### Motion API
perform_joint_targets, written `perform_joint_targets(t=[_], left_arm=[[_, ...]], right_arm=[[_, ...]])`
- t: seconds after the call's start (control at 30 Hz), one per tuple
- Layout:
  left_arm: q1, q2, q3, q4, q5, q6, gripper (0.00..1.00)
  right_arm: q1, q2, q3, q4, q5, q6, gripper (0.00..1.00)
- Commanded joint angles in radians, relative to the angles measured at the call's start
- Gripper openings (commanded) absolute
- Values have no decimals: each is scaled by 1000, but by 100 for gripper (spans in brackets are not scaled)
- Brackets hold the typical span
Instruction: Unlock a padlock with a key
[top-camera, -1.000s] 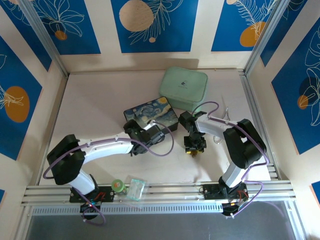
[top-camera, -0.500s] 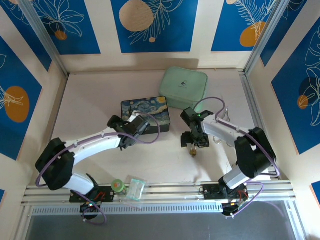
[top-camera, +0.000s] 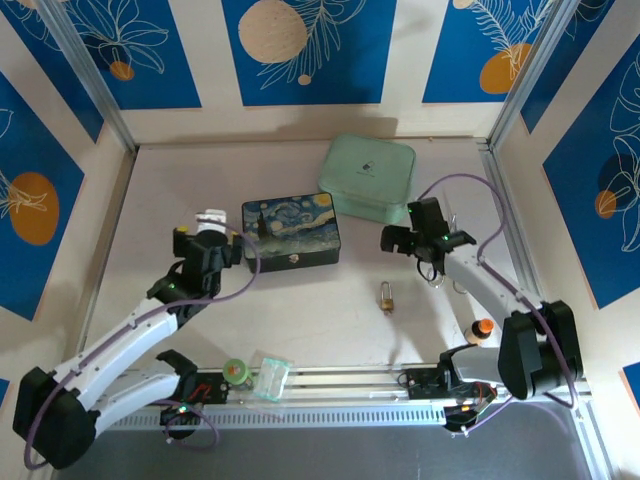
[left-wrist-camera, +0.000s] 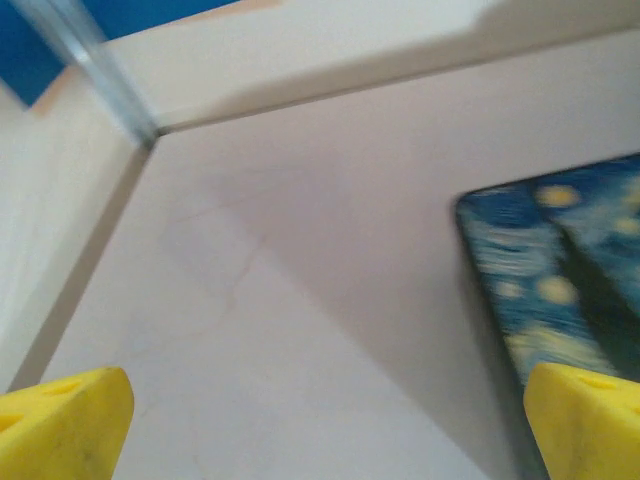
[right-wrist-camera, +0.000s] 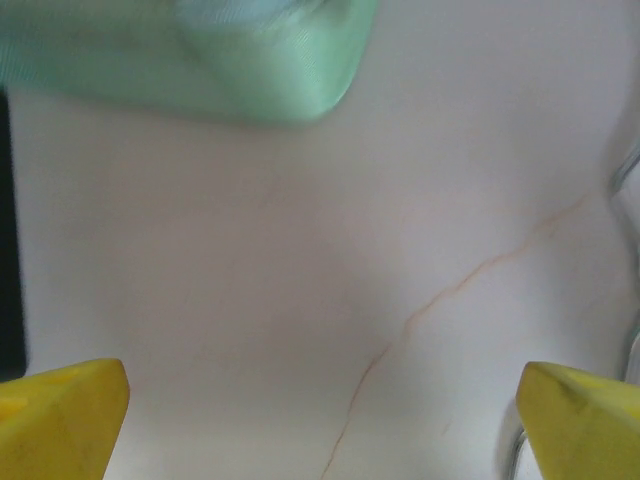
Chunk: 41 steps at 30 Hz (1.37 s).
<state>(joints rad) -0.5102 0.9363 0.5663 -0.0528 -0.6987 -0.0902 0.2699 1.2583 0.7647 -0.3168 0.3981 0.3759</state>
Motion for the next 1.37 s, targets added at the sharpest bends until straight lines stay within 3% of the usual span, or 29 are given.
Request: perform_joint_targets(t=[0.0, 0.1, 0.2, 0.37, 0.5, 0.57, 0.6, 0.63, 0.77, 1.33], left_arm=[[125, 68, -84, 278, 81, 57, 100], [192, 176, -133, 434, 76, 100, 100], [224, 277, -177, 615, 47, 125, 100], [302, 450, -216, 873, 161, 111, 99], [358, 523, -191, 902, 283, 109, 99], [385, 573, -200, 996, 367, 116, 99], [386, 554, -186, 916, 391, 108, 99], [387, 565, -185, 926, 397, 112, 99], [412, 640, -211, 1051, 463, 110, 99], [414, 630, -210, 1034, 464, 112, 100]], right_arm=[[-58, -22, -125, 390, 42, -151, 100], [-132, -4, -168, 484, -22, -185, 100], [-183, 8, -274, 706, -63, -205, 100], [-237, 97, -359, 990, -79, -209, 100], [-245, 175, -388, 1122, -141, -238, 99], [-245, 259, -386, 1192, -185, -258, 98], [-237, 288, -370, 1223, -177, -263, 99], [-247, 256, -357, 1137, -196, -258, 100], [-253, 263, -357, 1142, -211, -259, 99], [-257, 262, -358, 1148, -225, -261, 99]])
